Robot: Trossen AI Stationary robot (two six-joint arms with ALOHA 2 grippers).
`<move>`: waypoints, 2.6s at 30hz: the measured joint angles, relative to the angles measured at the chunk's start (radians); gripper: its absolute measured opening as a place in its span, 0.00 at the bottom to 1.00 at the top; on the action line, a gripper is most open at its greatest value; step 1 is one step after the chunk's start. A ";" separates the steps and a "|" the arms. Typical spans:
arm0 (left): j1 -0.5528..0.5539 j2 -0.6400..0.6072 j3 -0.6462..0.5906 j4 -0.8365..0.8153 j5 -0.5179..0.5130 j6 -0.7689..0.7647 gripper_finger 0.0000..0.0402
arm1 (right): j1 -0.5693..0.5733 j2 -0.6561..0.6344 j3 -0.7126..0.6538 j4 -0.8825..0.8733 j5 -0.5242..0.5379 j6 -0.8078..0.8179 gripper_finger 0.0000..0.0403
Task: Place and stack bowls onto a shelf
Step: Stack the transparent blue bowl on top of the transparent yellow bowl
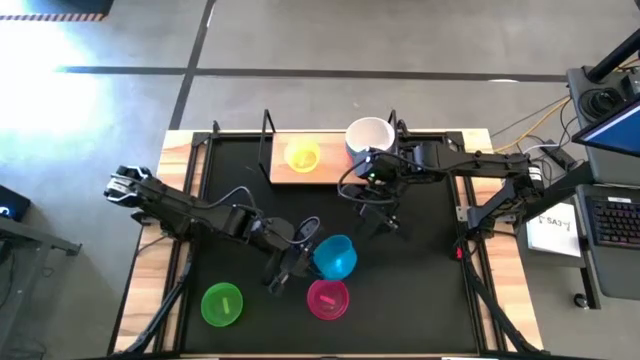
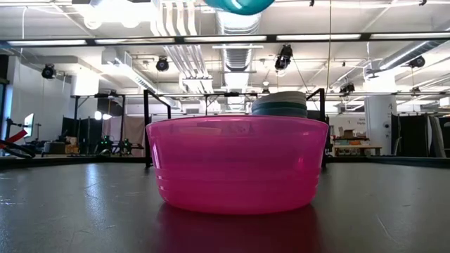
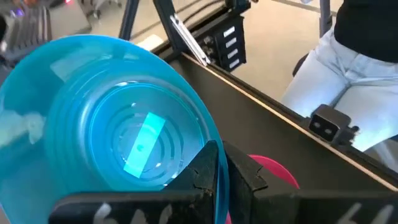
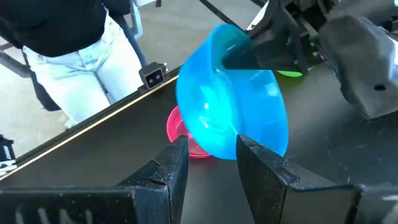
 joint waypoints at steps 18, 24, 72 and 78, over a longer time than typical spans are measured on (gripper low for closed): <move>0.062 0.008 0.031 0.024 0.091 0.207 0.00 | 0.004 0.000 -0.013 0.025 -0.006 -0.013 0.31; 0.106 0.011 0.031 0.035 0.206 0.243 0.00 | 0.009 -0.001 -0.013 0.030 -0.079 -0.062 0.31; 0.176 0.047 0.034 0.128 0.328 0.316 0.00 | 0.022 0.002 -0.016 0.047 -0.190 -0.036 0.30; 0.181 0.047 0.034 0.135 0.327 0.316 0.00 | 0.022 0.002 -0.016 0.043 -0.195 -0.039 0.23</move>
